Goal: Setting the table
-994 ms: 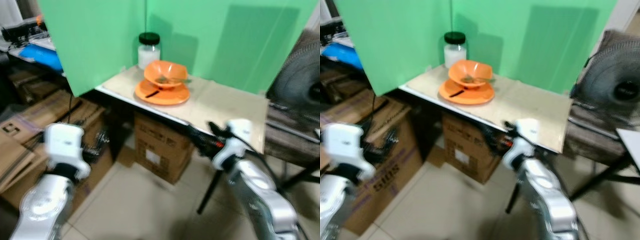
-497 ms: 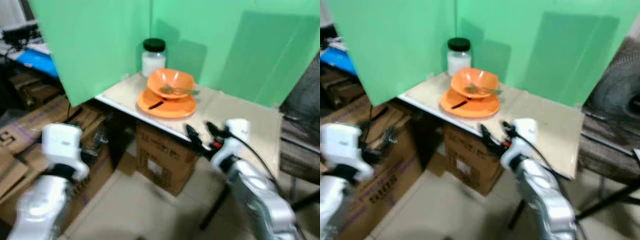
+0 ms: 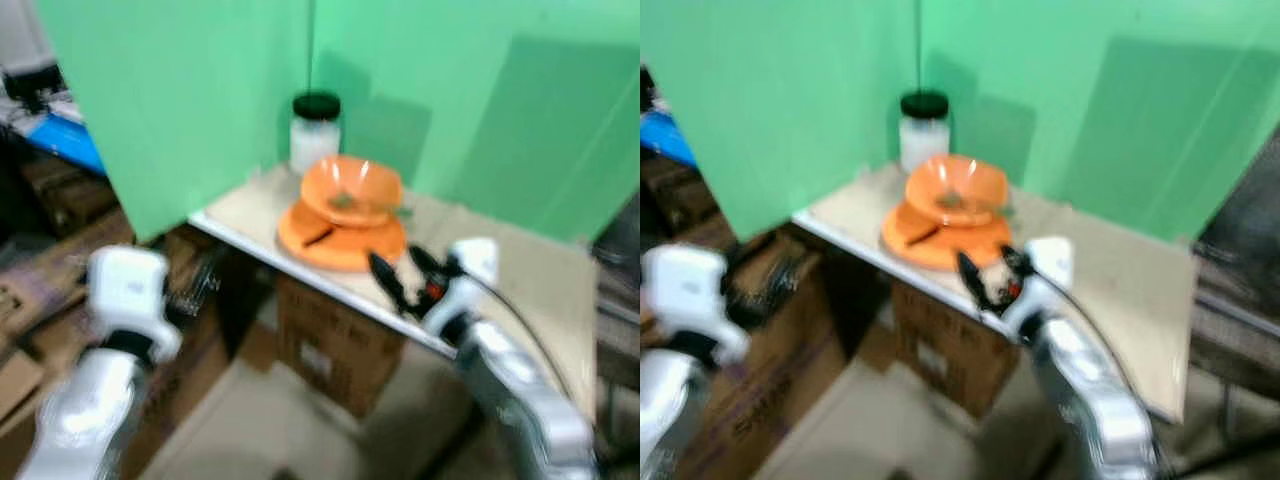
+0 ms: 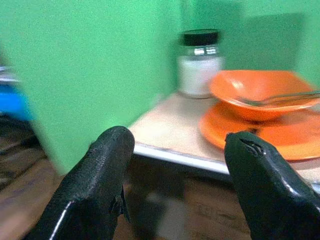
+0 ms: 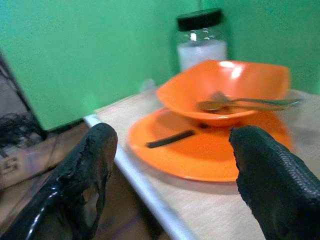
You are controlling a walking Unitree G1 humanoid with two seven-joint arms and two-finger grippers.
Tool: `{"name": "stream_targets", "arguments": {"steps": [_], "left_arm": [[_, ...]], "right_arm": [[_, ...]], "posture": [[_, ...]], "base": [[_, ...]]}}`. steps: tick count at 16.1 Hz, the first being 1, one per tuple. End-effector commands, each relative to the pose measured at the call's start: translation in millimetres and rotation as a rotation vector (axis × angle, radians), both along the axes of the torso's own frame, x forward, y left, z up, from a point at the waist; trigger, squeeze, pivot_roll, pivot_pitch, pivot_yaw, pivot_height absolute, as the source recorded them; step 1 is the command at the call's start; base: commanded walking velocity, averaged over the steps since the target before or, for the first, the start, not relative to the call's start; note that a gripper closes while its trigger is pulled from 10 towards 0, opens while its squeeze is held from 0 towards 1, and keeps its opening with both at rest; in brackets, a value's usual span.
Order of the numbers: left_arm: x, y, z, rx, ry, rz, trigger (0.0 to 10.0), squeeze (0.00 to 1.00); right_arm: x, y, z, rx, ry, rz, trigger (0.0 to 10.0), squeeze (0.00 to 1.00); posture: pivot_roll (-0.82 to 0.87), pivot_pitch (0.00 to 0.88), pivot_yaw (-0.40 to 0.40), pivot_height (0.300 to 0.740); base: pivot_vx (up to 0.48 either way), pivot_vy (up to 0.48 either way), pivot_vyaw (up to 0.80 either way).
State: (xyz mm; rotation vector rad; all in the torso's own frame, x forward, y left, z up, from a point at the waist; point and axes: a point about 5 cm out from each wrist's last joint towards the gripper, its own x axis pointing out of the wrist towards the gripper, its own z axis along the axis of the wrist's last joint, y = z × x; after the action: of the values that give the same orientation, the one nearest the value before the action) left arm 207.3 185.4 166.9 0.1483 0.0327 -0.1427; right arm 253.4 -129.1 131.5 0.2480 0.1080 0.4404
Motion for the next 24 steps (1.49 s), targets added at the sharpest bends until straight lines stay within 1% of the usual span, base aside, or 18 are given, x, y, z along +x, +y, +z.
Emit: {"name": "stream_targets", "arguments": {"steps": [1, 2, 4, 6, 8, 9, 10, 11, 13, 16, 17, 18, 20, 21, 23, 24], "left_arm": [[-1.2, 5.1, 4.7, 0.02, -0.01, 0.019, 10.0, 0.0], [-1.1, 5.0, 5.6, 0.027, -0.012, 0.014, 10.0, 0.0], [-0.1, 4.6, 8.1, 0.036, -0.013, -0.007, 10.0, 0.0], [1.3, 4.6, 7.9, 0.054, -0.003, -0.043, 10.0, 0.0], [3.7, 2.9, 6.8, 0.053, 0.003, -0.063, 10.0, 0.0], [5.3, 1.1, 7.9, 0.046, 0.001, -0.075, 10.0, 0.0], [7.7, -1.0, 11.1, 0.014, -0.011, -0.078, 10.0, 0.0], [9.6, -2.0, 12.9, 0.005, -0.019, -0.081, 10.0, 0.0], [8.1, -2.9, 8.4, 0.033, -0.007, -0.091, 10.0, 0.0], [8.0, -5.7, 6.5, 0.065, 0.004, -0.12, 10.0, 0.0], [7.2, -6.0, 5.7, 0.069, 0.011, -0.132, 10.0, 0.0], [6.4, -6.5, 4.6, 0.074, 0.02, -0.154, 10.0, 0.0], [4.0, -10.9, 1.8, 0.077, 0.046, -0.264, 10.0, 0.0], [4.1, -12.2, 1.2, 0.082, 0.056, -0.292, 10.0, 0.0], [2.6, -15.2, 0.3, 0.09, 0.069, -0.344, 10.0, 0.0], [0.4, -17.4, -0.7, 0.092, 0.082, -0.388, 10.0, 0.0]], "right_arm": [[0.5, 10.9, 13.4, 0.024, -0.064, 0.044, 10.0, 0.0], [1.6, 11.0, 16.0, 0.032, -0.077, 0.038, 10.0, 0.0], [8.3, 8.8, 23.6, 0.095, -0.084, -0.004, 10.0, 0.0], [14.5, 8.1, 30.5, 0.061, -0.104, -0.018, 10.0, 0.0], [17.2, 11.4, 39.4, 0.044, -0.131, 0.009, 10.0, 0.0], [19.2, 14.2, 44.5, 0.026, -0.138, 0.023, 10.0, 0.0], [21.7, 16.9, 48.0, 0.013, -0.132, 0.031, 10.0, 0.0], [23.1, 19.0, 50.3, 0.012, -0.125, 0.047, 10.0, 0.0], [25.8, 21.1, 51.4, 0.01, -0.125, 0.061, 10.0, 0.0], [31.7, 22.3, 57.1, 0.007, -0.13, 0.088, 10.0, 0.0], [34.2, 24.0, 60.6, -0.005, -0.137, 0.108, 10.0, 0.0], [37.2, 26.2, 63.8, -0.034, -0.137, 0.14, 10.0, 0.0], [47.6, 26.9, 63.7, -0.226, -0.082, 0.195, 10.0, 0.0], [50.9, 25.8, 62.5, -0.272, -0.047, 0.218, 10.0, 0.0], [54.5, 23.6, 61.3, -0.31, 0.004, 0.245, 10.0, 0.0], [56.9, 21.9, 61.0, -0.362, 0.048, 0.269, 10.0, 0.0]], "posture": [[0.03, 0.0, -0.032, 0.74], [0.04, 0.0, -0.031, 0.74], [0.04, 0.0, -0.027, 0.74], [0.04, 0.0, -0.015, 0.74], [0.04, 0.0, -0.005, 0.74], [0.04, 0.0, -0.009, 0.74], [0.04, 0.0, -0.016, 0.74], [0.03, 0.0, -0.023, 0.74], [0.03, 0.0, -0.031, 0.74], [0.04, 0.0, -0.038, 0.74], [0.04, 0.0, -0.037, 0.74], [0.03, 0.0, -0.035, 0.74], [0.02, 0.0, -0.035, 0.74], [0.02, 0.0, -0.037, 0.74], [0.02, 0.0, -0.039, 0.74], [0.01, 0.0, -0.038, 0.74]], "base": [[0.371, 0.0, 0.8], [0.371, 0.0, 0.8], [0.368, 0.0, 0.0], [0.364, 0.0, 0.0], [0.358, 0.0, 0.0], [0.36, 0.0, 0.0], [0.36, 0.0, 0.0], [0.36, 0.0, 0.0], [0.358, 0.0, 0.0], [0.356, 0.0, -0.8], [0.319, 0.0, 0.0], [0.285, 0.0, 0.0], [0.0, 0.0, 0.0], [0.0, 0.0, 0.0], [0.0, 0.0, 0.0], [0.0, 0.0, 0.0]]}}
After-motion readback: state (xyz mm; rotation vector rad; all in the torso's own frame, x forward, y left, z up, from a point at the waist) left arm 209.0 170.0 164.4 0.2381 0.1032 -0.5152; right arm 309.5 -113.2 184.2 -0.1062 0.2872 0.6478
